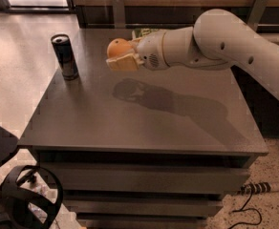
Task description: Move orange near redbull can
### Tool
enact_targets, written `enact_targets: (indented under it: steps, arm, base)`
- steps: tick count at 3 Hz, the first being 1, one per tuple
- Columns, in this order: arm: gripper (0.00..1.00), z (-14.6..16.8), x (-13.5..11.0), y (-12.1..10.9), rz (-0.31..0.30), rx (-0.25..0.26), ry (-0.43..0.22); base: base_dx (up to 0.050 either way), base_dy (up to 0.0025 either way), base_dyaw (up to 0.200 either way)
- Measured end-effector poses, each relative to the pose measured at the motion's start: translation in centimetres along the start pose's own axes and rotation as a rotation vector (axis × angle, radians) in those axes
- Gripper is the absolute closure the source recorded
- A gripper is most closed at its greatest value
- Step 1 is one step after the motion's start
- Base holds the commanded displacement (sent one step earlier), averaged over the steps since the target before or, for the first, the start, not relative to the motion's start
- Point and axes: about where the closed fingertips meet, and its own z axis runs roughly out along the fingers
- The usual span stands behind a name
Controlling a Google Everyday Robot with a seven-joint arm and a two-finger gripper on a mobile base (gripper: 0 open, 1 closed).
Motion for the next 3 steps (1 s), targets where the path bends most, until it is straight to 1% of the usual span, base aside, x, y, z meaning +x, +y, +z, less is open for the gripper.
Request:
enact_targets:
  steps: [1,2,3]
  arm:
    - [1.00,1.5,0.4,0.1,0.008,-0.014,0.016]
    - [1.00,4.3,1.1,0.8,0.023,-0.057,0.007]
    - [1.00,6.9,1.5,1.8,0.032,-0.110,-0.006]
  base:
    - [0.000,0.00000,0.000]
    - [0.000,0.00000,0.000]
    - [0.000,0.00000,0.000]
